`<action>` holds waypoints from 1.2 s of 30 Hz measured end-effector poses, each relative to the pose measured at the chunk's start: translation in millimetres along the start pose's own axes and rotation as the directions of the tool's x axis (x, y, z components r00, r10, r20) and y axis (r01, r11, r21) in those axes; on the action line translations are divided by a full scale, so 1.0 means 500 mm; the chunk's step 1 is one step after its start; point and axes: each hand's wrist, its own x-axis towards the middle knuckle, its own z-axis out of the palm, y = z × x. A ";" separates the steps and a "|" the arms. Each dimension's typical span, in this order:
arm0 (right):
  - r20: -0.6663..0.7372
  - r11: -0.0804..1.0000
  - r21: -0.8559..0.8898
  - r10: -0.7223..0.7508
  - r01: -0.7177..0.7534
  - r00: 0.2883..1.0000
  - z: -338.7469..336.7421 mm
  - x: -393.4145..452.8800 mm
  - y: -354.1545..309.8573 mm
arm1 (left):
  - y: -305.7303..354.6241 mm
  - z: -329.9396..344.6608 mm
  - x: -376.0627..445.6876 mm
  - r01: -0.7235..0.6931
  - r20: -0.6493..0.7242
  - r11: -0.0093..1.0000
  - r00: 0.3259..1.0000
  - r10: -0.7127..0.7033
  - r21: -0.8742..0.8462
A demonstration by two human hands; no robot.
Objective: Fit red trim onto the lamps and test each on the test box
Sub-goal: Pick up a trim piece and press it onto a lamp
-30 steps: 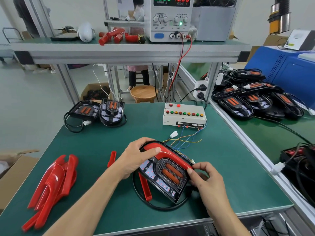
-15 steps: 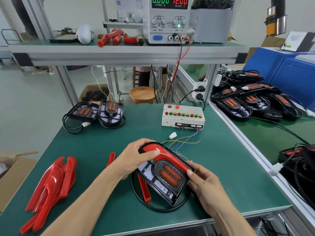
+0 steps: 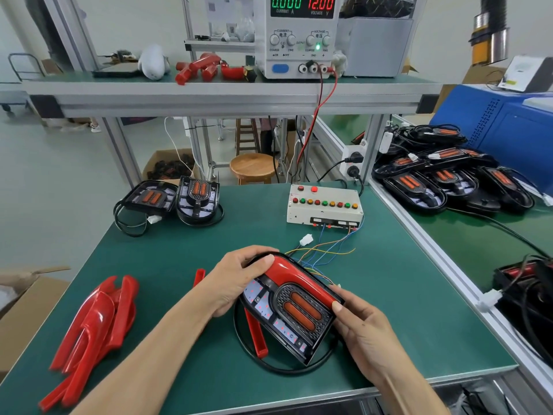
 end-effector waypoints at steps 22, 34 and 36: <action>-0.014 0.999 0.049 -0.002 0.002 1.000 0.004 -0.010 -0.004 | 0.007 0.009 -0.028 0.297 0.167 0.898 0.952 -0.255 -0.324; 0.029 0.995 0.098 0.019 -0.022 0.999 0.001 -0.015 -0.010 | 0.020 0.024 -0.010 0.288 0.081 0.892 0.957 -0.277 -0.349; 0.027 0.995 0.096 0.021 -0.024 0.999 -0.001 -0.015 -0.011 | 0.022 0.025 -0.010 0.303 0.079 0.880 0.952 -0.295 -0.365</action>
